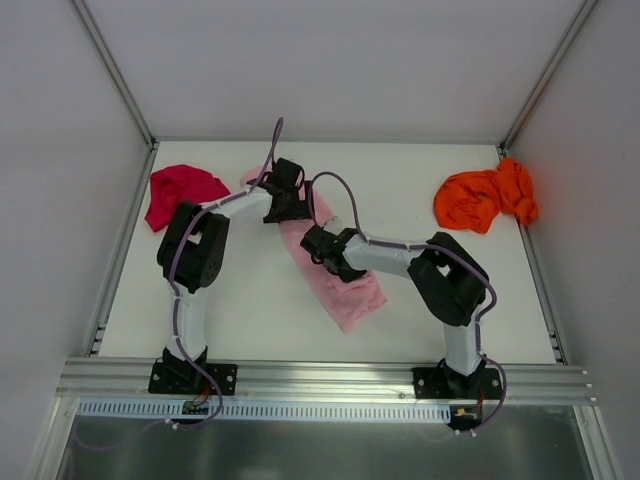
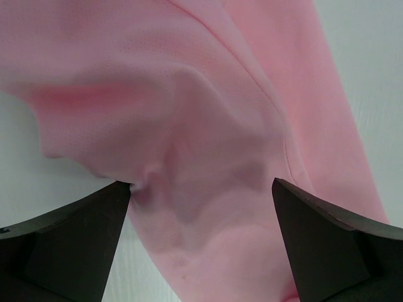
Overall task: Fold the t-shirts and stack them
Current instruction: Rotate the tshirt 90 degrees, then grab the bottom of the folded rectangular tshirt with left arm
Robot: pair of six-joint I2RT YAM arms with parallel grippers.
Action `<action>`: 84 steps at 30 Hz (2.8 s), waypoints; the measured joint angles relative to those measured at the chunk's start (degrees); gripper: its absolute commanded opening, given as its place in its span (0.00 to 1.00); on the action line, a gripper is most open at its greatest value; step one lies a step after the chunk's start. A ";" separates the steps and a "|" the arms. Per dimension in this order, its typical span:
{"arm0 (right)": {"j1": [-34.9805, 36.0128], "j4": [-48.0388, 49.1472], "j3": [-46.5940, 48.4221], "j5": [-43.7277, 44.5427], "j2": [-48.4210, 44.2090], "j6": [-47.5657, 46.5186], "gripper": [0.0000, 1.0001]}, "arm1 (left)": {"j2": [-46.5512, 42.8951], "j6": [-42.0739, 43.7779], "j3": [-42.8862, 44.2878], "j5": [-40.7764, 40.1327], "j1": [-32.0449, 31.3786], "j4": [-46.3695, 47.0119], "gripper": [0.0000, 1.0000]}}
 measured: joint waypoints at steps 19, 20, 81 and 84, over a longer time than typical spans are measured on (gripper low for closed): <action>2.03 2.80 -2.36 -0.70 -1.68 0.00 0.01 | 10.82 3.87 16.76 11.56 0.39 -1.42 0.99; 2.14 2.89 -2.38 -0.70 -1.70 0.00 0.01 | 11.23 4.02 17.31 12.46 0.39 -1.42 0.99; -15.96 -0.09 -4.00 18.51 -27.32 8.28 0.79 | -19.93 3.39 -23.87 10.32 -5.75 22.88 0.99; -15.96 1.01 -4.37 17.33 -26.73 7.43 0.79 | -17.35 3.43 -23.87 11.37 -8.92 24.04 0.99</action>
